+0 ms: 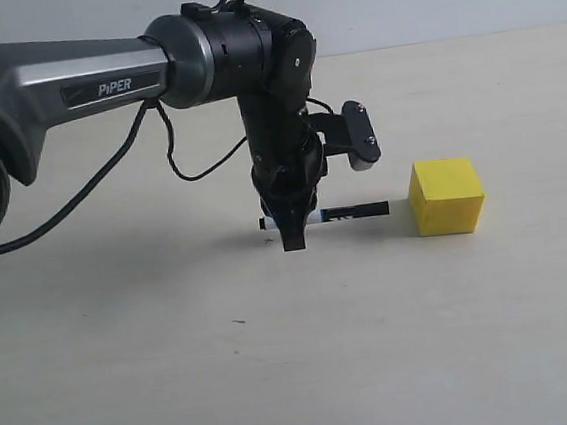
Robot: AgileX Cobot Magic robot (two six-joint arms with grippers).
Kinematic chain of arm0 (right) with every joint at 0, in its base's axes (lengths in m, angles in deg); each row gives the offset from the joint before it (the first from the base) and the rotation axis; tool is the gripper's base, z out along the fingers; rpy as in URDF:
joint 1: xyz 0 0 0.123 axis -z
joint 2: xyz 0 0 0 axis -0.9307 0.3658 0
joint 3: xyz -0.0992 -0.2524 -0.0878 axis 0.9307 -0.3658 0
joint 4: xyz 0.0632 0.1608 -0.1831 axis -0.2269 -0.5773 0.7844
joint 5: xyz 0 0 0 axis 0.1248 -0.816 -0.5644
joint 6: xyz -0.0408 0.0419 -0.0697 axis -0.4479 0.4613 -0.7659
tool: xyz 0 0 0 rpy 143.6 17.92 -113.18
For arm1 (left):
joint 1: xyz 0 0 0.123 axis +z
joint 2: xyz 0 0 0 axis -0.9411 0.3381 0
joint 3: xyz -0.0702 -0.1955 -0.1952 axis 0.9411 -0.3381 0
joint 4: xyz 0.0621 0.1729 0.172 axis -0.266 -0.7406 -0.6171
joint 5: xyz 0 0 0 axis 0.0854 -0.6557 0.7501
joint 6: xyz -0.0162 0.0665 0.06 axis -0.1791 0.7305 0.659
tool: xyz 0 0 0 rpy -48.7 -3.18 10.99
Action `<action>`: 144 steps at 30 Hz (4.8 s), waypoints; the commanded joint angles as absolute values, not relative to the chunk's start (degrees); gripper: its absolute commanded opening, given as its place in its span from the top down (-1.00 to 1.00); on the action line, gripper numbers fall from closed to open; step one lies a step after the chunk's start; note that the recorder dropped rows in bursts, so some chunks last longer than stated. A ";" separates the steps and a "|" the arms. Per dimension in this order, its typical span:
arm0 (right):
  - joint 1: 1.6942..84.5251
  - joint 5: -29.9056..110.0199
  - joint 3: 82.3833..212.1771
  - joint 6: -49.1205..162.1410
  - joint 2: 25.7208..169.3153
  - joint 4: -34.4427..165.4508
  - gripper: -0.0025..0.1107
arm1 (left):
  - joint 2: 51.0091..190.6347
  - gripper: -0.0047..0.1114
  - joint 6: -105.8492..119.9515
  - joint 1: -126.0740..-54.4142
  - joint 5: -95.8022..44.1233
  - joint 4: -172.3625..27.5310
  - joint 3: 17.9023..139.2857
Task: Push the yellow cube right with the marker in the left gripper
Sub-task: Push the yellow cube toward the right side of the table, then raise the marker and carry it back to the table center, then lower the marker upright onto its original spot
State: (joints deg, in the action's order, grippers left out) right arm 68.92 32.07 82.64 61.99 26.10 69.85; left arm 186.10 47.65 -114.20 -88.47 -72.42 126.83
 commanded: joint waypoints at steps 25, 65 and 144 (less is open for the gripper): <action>68.87 32.39 82.38 61.96 25.72 69.93 0.96 | 188.78 0.92 38.23 -118.60 -83.91 -76.42 133.55; 68.87 32.39 82.38 61.96 25.72 69.93 0.96 | 189.88 0.92 37.11 -117.19 -85.48 -77.58 133.88; 68.87 32.39 82.38 61.96 25.72 69.93 0.96 | 170.77 0.92 -26.11 -110.65 -59.88 -54.14 91.90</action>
